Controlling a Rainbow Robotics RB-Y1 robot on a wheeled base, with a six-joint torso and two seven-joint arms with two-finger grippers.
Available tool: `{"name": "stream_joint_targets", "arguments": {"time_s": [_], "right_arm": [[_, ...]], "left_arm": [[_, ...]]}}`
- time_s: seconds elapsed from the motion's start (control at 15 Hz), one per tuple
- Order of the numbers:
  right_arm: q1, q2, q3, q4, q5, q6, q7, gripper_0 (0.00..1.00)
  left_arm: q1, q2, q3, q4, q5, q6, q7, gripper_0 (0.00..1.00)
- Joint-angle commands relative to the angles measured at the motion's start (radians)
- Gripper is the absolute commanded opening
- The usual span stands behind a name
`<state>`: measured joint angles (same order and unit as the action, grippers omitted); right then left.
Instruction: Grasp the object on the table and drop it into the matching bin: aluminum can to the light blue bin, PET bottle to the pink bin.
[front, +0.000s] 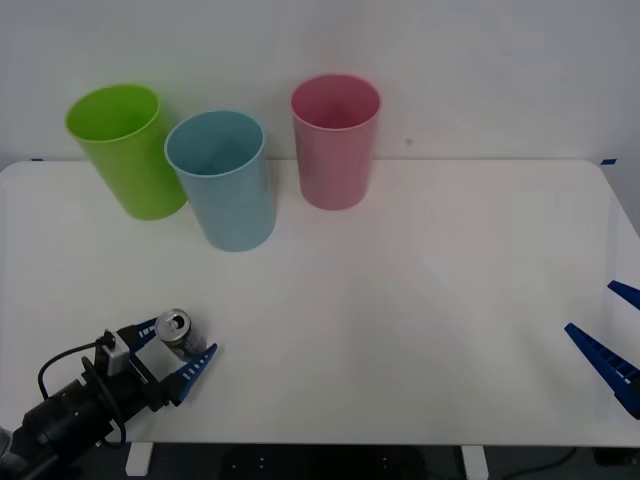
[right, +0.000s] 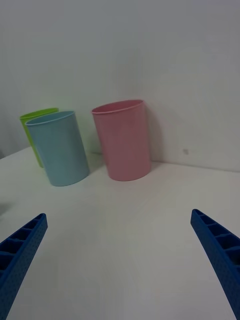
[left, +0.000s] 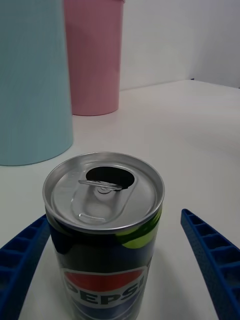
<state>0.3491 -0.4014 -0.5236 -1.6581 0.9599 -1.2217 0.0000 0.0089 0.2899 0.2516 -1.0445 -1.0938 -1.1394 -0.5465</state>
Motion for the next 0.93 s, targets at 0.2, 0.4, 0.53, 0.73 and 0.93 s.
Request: {"name": "stream_joint_targets", "arguments": {"time_s": [0.2,0.4,0.53,0.73,0.93], "right_arm": [[0.0,0.0,0.0,0.0,0.0,0.0,0.0,1.0],[0.0,0.0,0.0,0.0,0.0,0.0,0.0,1.0],[0.0,0.0,0.0,0.0,0.0,0.0,0.0,1.0],[0.0,0.0,0.0,0.0,0.0,0.0,0.0,1.0],[0.0,0.0,0.0,0.0,0.0,0.0,0.0,1.0]], "left_arm": [[0.0,0.0,0.0,0.0,0.0,0.003,-0.007,0.0],[0.0,0.0,0.003,0.0,0.0,0.003,-0.004,0.0],[0.002,0.0,0.006,0.0,0.002,0.003,-0.003,0.0],[0.0,0.0,0.017,-0.008,0.003,0.003,0.005,0.0],[0.002,0.0,0.025,-0.035,0.023,0.003,0.025,0.0]]}}
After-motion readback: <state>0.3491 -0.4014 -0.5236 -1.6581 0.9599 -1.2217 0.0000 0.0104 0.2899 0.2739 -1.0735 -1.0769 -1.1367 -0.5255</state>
